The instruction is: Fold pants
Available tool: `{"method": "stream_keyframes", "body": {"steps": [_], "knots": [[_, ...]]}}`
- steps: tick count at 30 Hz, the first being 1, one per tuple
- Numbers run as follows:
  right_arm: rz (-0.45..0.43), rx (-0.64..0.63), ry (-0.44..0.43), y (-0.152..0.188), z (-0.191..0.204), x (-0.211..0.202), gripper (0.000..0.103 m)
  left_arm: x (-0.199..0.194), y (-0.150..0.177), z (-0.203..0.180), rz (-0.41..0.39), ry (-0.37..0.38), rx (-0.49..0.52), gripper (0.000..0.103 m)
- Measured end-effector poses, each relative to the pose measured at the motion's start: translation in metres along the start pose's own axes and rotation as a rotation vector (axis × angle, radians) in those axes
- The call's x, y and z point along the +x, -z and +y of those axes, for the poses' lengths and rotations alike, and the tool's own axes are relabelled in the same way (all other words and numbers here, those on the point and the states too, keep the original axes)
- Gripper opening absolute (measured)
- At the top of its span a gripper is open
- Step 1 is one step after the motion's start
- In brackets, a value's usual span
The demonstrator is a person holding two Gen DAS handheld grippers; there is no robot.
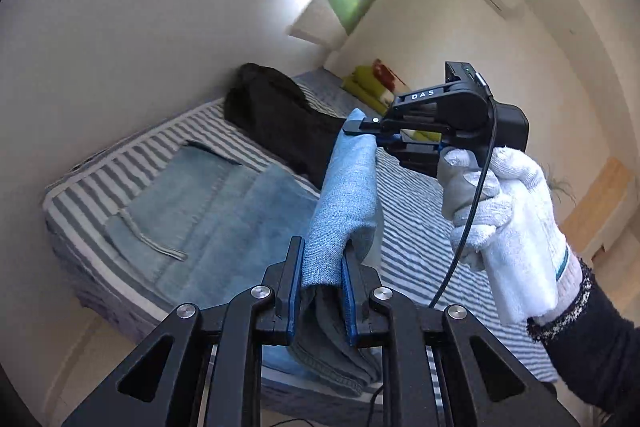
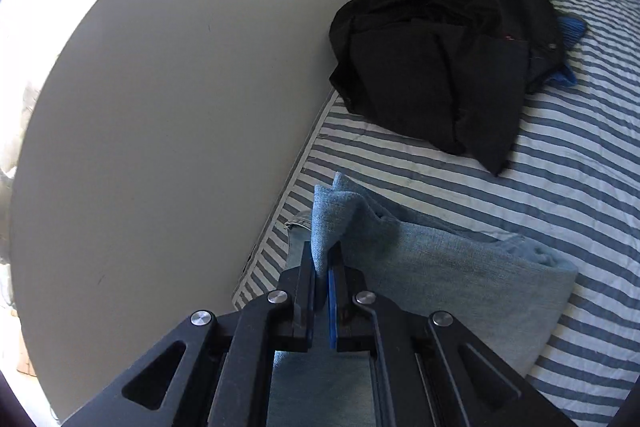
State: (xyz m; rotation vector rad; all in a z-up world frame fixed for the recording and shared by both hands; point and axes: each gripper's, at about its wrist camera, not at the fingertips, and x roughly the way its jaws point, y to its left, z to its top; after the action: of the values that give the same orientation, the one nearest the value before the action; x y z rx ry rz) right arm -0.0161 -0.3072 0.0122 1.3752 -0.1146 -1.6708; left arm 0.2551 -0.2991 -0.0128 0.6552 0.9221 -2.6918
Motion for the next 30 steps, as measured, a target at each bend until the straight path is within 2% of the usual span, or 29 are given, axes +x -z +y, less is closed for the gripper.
{"method": "stream_keyframes", "body": {"steps": [5, 8, 10, 11, 13, 14, 15, 17, 20, 22, 25, 26, 28, 30], "knots": [[0.064, -0.071, 0.076, -0.009, 0.040, 0.087, 0.004, 0.005, -0.009, 0.089, -0.024, -0.035, -0.161, 0.017], [0.098, -0.089, 0.122, -0.011, 0.043, 0.129, 0.005, 0.017, -0.013, 0.126, 0.001, -0.078, -0.194, 0.018], [0.131, -0.104, 0.131, -0.014, 0.040, 0.150, 0.012, 0.028, -0.014, 0.145, 0.010, -0.128, -0.219, 0.021], [0.152, -0.092, 0.110, -0.016, 0.037, 0.155, 0.016, 0.034, -0.015, 0.151, 0.026, -0.159, -0.229, 0.026], [0.147, -0.055, 0.035, -0.024, 0.033, 0.147, 0.017, 0.036, -0.017, 0.161, 0.036, -0.220, -0.239, 0.037], [0.127, -0.056, 0.005, -0.026, 0.033, 0.136, 0.018, 0.032, -0.018, 0.164, 0.020, -0.227, -0.247, 0.043], [0.100, -0.065, -0.019, -0.027, 0.033, 0.122, 0.020, 0.026, -0.020, 0.165, -0.004, -0.225, -0.249, 0.046], [0.060, -0.125, -0.063, -0.019, 0.037, 0.091, 0.022, 0.017, -0.022, 0.163, -0.041, -0.239, -0.245, 0.046], [0.024, -0.294, -0.006, 0.018, 0.042, 0.052, 0.022, 0.014, -0.026, 0.152, -0.069, -0.179, -0.205, 0.046], [0.013, -0.385, 0.041, 0.053, 0.037, 0.035, 0.022, 0.021, -0.026, 0.135, -0.055, -0.145, -0.150, 0.046], [0.004, -0.408, 0.095, 0.100, 0.011, 0.017, 0.023, 0.039, -0.022, 0.119, -0.004, -0.131, -0.076, 0.046], [0.002, -0.390, 0.100, 0.112, 0.001, 0.013, 0.023, 0.045, -0.019, 0.119, 0.020, -0.140, -0.064, 0.046], [-0.008, -0.353, 0.096, 0.132, -0.017, 0.007, 0.023, 0.057, -0.014, 0.125, 0.057, -0.214, -0.058, 0.046], [0.000, -0.334, 0.098, 0.150, -0.029, 0.005, 0.023, 0.064, -0.008, 0.137, 0.087, -0.246, -0.082, 0.045]]}}
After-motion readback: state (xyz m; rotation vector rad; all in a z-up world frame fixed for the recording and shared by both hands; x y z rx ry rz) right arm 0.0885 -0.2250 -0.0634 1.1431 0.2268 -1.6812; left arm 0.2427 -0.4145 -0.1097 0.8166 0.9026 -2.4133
